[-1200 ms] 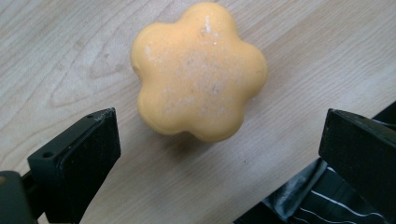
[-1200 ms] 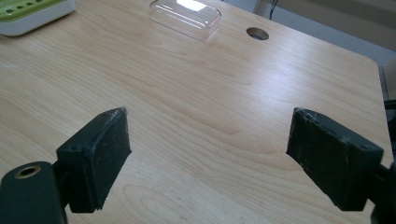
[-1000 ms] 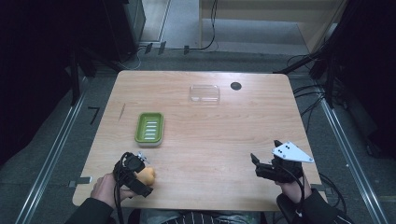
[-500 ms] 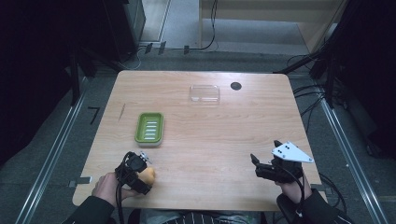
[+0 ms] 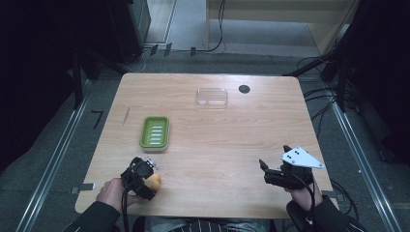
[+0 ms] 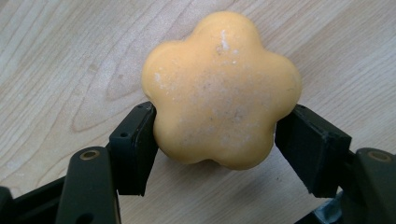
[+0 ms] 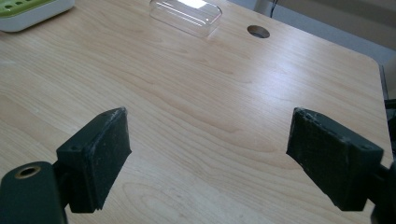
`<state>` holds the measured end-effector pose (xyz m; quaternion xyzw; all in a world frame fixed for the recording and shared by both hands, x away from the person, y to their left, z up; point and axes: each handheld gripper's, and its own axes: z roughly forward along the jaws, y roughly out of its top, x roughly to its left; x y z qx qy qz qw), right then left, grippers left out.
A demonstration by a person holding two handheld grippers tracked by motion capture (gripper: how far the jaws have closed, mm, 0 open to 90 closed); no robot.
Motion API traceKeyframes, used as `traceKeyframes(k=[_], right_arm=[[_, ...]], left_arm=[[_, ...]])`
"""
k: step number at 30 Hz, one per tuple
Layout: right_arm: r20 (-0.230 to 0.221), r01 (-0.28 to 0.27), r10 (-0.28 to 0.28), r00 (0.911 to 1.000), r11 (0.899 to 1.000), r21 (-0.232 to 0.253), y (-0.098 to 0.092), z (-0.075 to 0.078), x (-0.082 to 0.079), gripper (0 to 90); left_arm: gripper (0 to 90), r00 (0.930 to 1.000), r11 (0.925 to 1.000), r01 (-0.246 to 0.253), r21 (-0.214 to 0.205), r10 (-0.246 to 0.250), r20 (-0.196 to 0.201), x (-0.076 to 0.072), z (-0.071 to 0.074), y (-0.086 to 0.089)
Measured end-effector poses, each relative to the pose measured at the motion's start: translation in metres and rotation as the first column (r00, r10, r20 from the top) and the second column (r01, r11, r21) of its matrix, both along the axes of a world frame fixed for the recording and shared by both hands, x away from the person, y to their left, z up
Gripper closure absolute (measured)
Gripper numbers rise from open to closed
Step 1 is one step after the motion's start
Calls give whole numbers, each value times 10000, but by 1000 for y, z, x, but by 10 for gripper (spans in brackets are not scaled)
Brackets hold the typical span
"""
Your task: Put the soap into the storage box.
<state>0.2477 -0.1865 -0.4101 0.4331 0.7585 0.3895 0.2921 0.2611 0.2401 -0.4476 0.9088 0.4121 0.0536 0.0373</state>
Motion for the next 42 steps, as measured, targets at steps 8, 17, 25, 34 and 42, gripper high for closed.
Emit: traceKeyframes(k=[8, 17, 25, 34, 42], right_arm=[[-9, 2, -2, 10000, 10000, 10, 0, 0, 0, 137], [10, -11, 11, 10000, 10000, 2, 0, 0, 0, 137], [26, 18, -18, 10000, 10000, 8, 0, 0, 0, 137], [12, -25, 25, 10000, 10000, 16, 0, 0, 0, 137], [1, -22, 22, 10000, 10000, 17, 0, 0, 0, 137]], left_arm=[[366, 10000, 10000, 2, -49, -2, 66, 0, -2, 2], [394, 9998, 9997, -52, -222, 56, 169, -1, -3, 4], [396, 9997, 9990, -13, -438, 24, 251, -3, 0, 4], [396, 9992, 9988, -163, -462, 179, 362, -3, 5, 10], [396, 9988, 9988, -182, -463, 203, 442, 0, 11, 10]])
